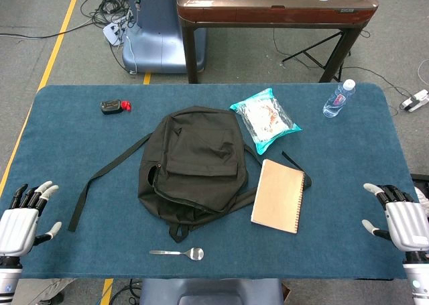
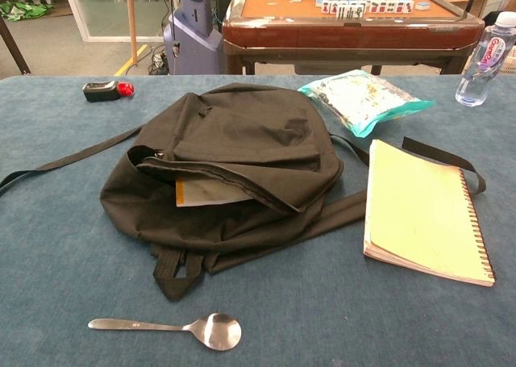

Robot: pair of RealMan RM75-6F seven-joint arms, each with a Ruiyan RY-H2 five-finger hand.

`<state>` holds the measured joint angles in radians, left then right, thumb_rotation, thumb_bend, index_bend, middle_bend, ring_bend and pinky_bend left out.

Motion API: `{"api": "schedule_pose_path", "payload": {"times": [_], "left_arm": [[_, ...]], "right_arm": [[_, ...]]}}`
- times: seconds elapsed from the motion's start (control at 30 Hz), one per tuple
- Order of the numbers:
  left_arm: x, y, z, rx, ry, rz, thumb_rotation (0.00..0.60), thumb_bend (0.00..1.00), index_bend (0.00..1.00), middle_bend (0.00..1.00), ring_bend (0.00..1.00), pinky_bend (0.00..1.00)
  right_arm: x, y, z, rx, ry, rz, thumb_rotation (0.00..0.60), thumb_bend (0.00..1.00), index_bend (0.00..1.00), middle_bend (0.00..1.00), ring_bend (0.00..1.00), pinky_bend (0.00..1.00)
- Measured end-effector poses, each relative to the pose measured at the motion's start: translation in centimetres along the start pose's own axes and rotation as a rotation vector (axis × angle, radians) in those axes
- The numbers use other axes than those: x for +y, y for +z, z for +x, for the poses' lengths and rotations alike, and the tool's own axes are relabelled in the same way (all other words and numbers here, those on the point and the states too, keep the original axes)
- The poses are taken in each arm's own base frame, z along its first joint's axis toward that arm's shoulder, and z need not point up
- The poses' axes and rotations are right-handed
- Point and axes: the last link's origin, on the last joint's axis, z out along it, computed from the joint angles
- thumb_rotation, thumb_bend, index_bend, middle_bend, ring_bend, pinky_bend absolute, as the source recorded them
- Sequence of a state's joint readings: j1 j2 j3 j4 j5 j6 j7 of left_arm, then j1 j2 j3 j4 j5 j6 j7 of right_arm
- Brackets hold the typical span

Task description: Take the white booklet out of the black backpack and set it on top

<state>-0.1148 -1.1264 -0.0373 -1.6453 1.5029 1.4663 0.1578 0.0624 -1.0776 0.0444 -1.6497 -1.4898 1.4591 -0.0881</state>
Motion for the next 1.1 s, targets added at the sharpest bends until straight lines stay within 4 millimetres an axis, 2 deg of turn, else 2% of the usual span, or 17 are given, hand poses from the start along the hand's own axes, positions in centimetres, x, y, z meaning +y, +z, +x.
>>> {"api": "schedule_pose_path", "payload": {"times": [0.47, 0.67, 0.87, 1.1], "left_arm": [[0.2, -0.3, 0.3, 0.006, -0.006, -0.004, 0.6, 0.26, 0.19, 0.12, 0.14, 0.04], [0.3, -0.3, 0.4, 0.009, -0.006, -0.011, 0.6, 0.26, 0.19, 0.12, 0.14, 0.04], [0.6, -0.2, 0.6, 0.012, -0.003, -0.028, 0.6, 0.26, 0.19, 0.12, 0.14, 0.04], [1.0, -0.4, 0.6, 0.02, 0.004, -0.044, 0.6, 0.26, 0.19, 0.12, 0.14, 0.04]], "right_arm": [[0.1, -0.2, 0.3, 0.009, 0.013, 0.021, 0.6, 0.09, 0.25, 0.3, 0.22, 0.32], [-0.8, 0.4, 0.5, -0.002, 0.006, 0.074, 0.6, 0.09, 0.25, 0.3, 0.22, 0.32], [-2.9, 1.8, 0.6, -0.036, 0.002, 0.188, 0.6, 0.09, 0.25, 0.3, 0.22, 0.32], [-7.3, 4.2, 0.5, -0.106, 0.027, 0.367, 0.6, 0.09, 0.25, 0.3, 0.22, 0.32]]}}
